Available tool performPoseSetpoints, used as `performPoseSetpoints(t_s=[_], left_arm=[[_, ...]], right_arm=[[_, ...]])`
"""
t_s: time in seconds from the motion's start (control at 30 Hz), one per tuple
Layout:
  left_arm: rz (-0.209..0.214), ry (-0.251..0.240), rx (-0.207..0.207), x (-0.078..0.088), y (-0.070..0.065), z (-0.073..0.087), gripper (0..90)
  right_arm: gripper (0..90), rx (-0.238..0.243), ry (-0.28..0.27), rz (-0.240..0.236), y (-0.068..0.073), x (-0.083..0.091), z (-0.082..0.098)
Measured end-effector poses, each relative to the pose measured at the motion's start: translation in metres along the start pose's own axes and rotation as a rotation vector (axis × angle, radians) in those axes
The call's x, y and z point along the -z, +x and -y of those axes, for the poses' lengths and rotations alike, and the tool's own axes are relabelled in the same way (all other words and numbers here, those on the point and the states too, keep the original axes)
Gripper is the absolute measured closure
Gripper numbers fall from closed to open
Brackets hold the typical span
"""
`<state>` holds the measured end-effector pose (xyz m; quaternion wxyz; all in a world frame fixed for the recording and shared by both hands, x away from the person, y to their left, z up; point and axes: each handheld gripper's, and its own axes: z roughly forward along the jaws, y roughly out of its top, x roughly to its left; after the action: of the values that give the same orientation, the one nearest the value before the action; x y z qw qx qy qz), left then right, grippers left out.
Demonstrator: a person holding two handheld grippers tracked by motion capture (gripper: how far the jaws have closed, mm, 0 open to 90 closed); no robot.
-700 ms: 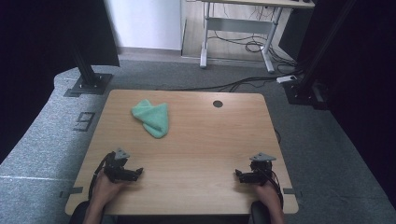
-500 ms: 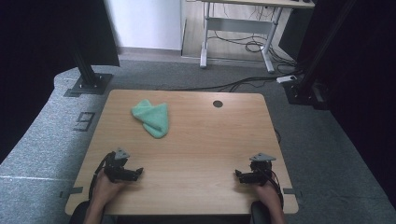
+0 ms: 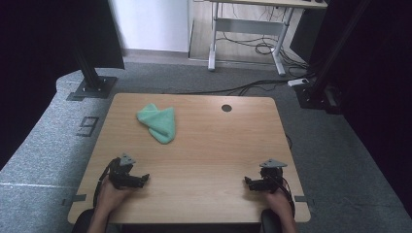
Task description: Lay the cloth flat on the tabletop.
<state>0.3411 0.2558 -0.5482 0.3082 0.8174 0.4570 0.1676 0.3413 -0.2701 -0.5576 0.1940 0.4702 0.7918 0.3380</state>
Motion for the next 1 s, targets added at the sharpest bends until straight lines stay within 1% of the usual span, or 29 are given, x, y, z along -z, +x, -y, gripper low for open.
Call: performPoseSetpoints(t_s=[0.27,0.33,0.43,0.47,0.67,0.8,0.9,1.0], left_arm=[[0.001,0.004,-0.001,0.000,0.001,-0.001,0.0],[0.004,0.005,-0.003,0.002,0.002,-0.001,2.4],[0.010,0.002,0.009,0.003,0.005,-0.001,4.7],[0.012,0.001,0.014,0.003,0.006,-0.001,5.0],[0.017,0.012,0.013,0.003,0.009,-0.004,5.8],[0.014,0.000,0.006,0.006,0.011,-0.010,8.4],[0.021,-0.012,0.008,0.007,0.011,-0.014,12.6],[0.033,-0.019,0.003,0.008,0.009,-0.019,13.8]], right_arm=[[0.0,0.000,0.000,0.000,0.000,0.000,0.000],[0.0,0.000,0.000,0.000,0.000,0.000,0.000],[0.0,0.000,0.000,0.000,0.000,0.000,0.000],[0.0,0.000,0.000,0.000,0.000,0.000,0.000],[0.0,0.000,0.000,0.000,0.000,0.000,0.000],[0.0,0.000,0.000,0.000,0.000,0.000,0.000],[0.0,0.000,0.000,0.000,0.000,0.000,0.000],[0.0,0.000,0.000,0.000,0.000,0.000,0.000]])
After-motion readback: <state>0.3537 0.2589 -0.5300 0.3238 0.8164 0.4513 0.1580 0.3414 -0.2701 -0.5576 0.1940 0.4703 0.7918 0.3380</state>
